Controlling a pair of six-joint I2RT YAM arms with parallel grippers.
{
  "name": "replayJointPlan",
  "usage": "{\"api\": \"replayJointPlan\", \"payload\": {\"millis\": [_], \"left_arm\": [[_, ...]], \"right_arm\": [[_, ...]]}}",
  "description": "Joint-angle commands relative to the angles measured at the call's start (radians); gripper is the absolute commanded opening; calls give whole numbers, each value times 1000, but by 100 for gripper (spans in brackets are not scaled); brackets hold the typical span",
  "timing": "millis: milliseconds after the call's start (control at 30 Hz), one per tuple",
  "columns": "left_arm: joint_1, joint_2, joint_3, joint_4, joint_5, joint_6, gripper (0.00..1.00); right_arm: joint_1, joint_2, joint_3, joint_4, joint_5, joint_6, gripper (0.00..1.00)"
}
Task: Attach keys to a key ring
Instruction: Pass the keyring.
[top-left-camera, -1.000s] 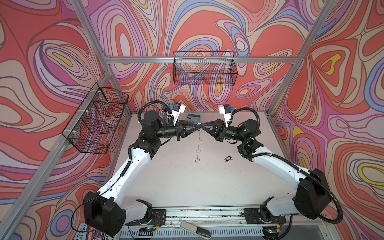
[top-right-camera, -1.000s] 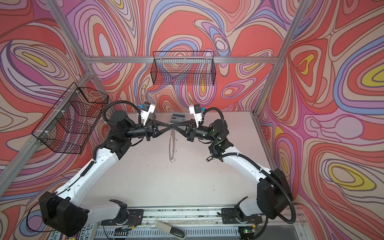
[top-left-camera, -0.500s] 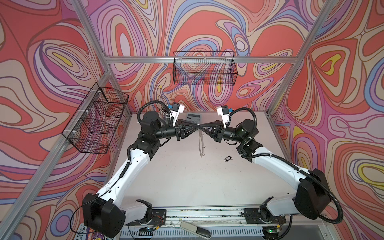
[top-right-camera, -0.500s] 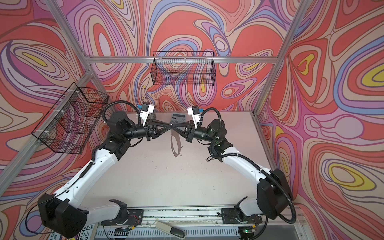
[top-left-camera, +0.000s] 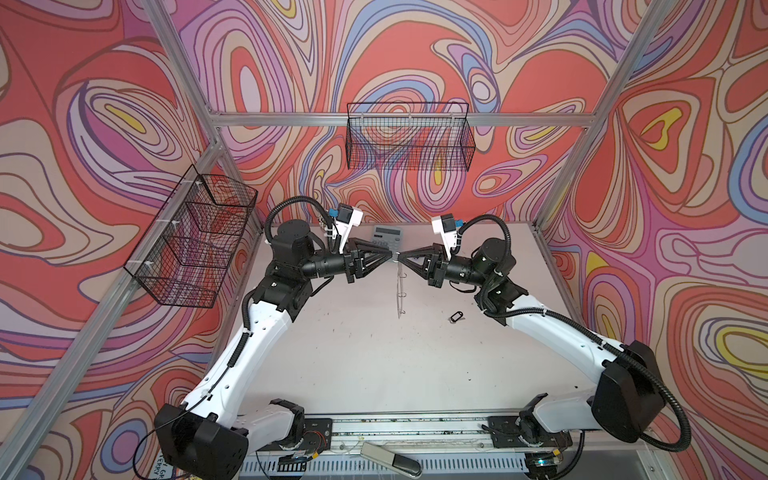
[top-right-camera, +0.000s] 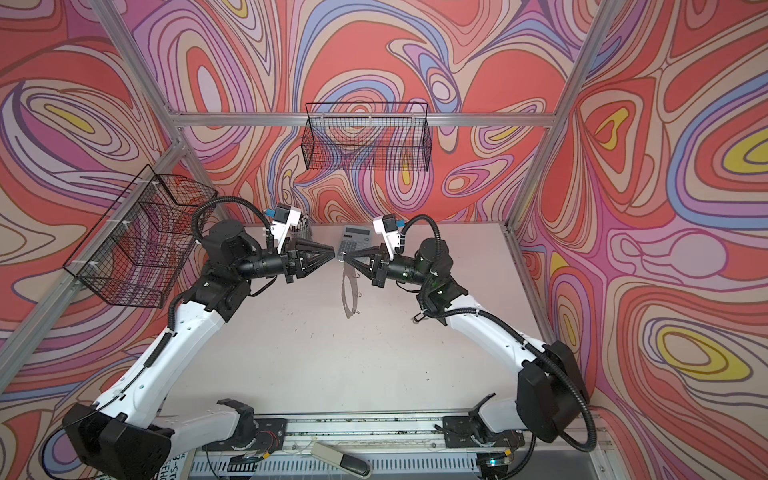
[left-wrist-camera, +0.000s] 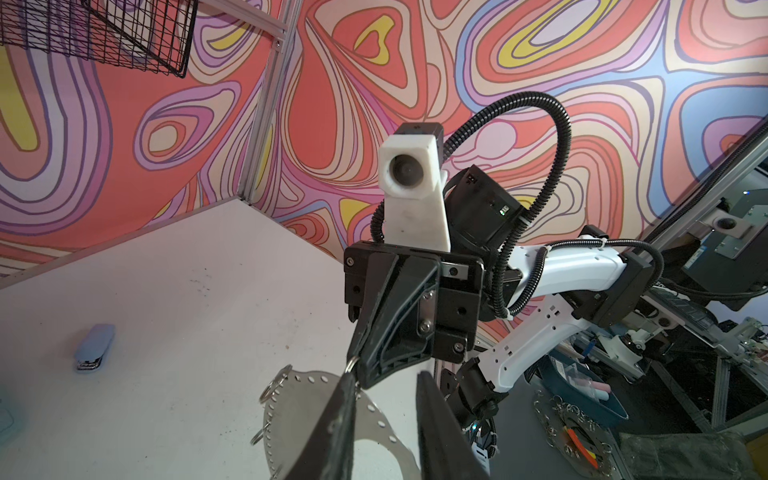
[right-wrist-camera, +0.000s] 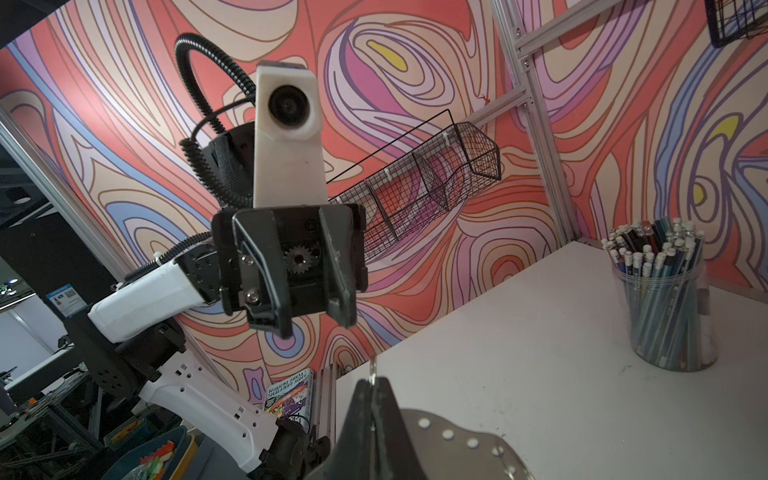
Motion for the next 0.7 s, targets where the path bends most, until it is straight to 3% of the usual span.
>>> {"api": "replayJointPlan", "payload": {"millis": [0,167,300,533,667], "left_arm": [[2,10,51,-104,25,86,28],[2,20,76,-160,29,126,28],[2,21,63,-147,37,114,28],[3,19,-50,165,66,-128,28],[2,19,-77,220,56,-166,27]], "right_arm": [[4,-38,59,-118,-17,-101,0],[4,-44,130,-321,2,-239,0],[4,-58,116,-302,8,-234,0],[2,-60,17,30,-4,-18,0],[2,-52,-14,150,5,64,0]]}}
